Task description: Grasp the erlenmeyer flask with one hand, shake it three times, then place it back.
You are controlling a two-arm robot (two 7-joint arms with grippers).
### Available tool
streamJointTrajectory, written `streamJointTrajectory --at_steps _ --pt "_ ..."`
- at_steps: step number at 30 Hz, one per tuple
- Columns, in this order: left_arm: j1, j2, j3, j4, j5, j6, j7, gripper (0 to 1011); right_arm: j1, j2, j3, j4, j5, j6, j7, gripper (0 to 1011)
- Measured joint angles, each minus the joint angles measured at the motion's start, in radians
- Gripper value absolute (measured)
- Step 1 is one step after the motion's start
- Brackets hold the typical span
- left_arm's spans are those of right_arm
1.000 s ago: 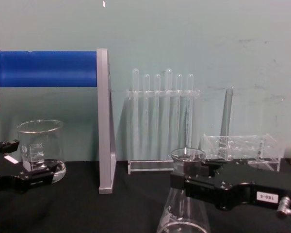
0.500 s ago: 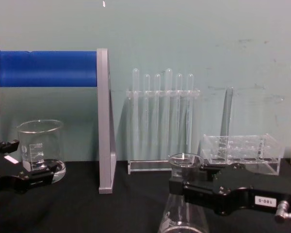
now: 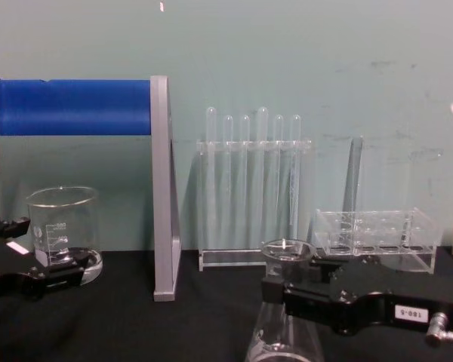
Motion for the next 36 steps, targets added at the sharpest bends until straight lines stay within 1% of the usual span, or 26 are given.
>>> streamJointTrajectory --at_steps 36 --pt "0.000 0.000 0.000 0.000 0.000 0.000 0.000 1001 0.000 0.000 0.001 -0.001 -0.002 0.006 -0.005 457"
